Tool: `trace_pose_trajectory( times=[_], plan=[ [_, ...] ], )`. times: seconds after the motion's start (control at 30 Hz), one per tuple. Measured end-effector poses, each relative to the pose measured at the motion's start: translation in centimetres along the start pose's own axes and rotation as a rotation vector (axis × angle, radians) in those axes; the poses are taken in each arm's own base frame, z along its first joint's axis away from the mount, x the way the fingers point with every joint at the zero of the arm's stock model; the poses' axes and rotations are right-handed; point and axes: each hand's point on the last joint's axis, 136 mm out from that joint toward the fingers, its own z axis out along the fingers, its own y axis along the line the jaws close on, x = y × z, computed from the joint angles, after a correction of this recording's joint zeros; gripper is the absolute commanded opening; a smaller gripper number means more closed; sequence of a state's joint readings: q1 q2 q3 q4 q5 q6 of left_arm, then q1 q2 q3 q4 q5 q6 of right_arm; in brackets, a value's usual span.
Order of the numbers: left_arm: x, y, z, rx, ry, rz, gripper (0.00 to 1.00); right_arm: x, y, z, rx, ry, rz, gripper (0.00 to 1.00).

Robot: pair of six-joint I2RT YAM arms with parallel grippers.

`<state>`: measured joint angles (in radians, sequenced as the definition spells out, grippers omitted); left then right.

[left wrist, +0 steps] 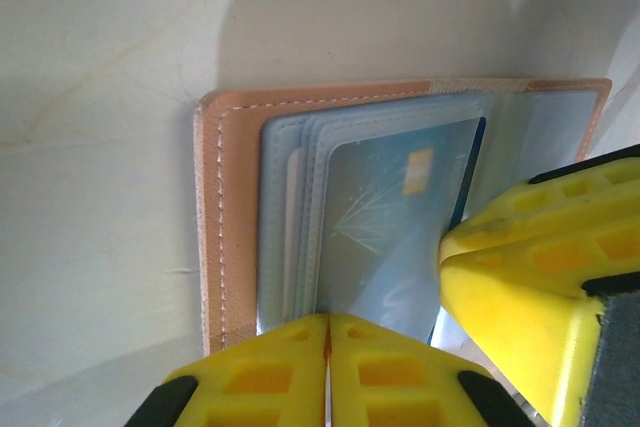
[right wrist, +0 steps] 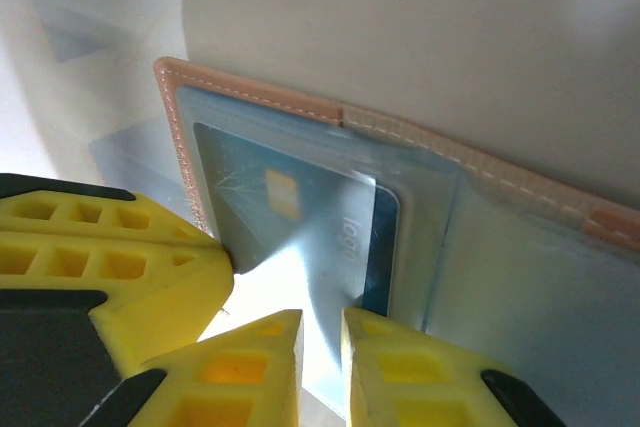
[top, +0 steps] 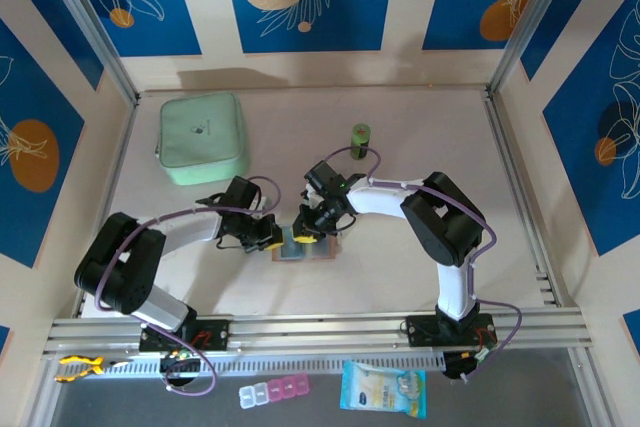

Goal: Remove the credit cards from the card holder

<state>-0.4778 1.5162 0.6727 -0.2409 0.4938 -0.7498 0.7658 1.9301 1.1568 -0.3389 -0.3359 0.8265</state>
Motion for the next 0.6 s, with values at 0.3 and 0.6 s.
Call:
trace_pose_trajectory(
  times=[0.3, 0.6],
  plan=[
    [0.01, 0.01, -0.01, -0.001, 0.000, 0.000, 0.12, 0.03, -0.56, -0.05, 0.029, -0.004, 0.014, 0.23],
    [0.03, -0.13, -0.43, -0.002, -0.010, 0.004, 0.16, 0.06, -0.97, -0.18, 0.052, -0.010, 0.020, 0.23]
  ],
)
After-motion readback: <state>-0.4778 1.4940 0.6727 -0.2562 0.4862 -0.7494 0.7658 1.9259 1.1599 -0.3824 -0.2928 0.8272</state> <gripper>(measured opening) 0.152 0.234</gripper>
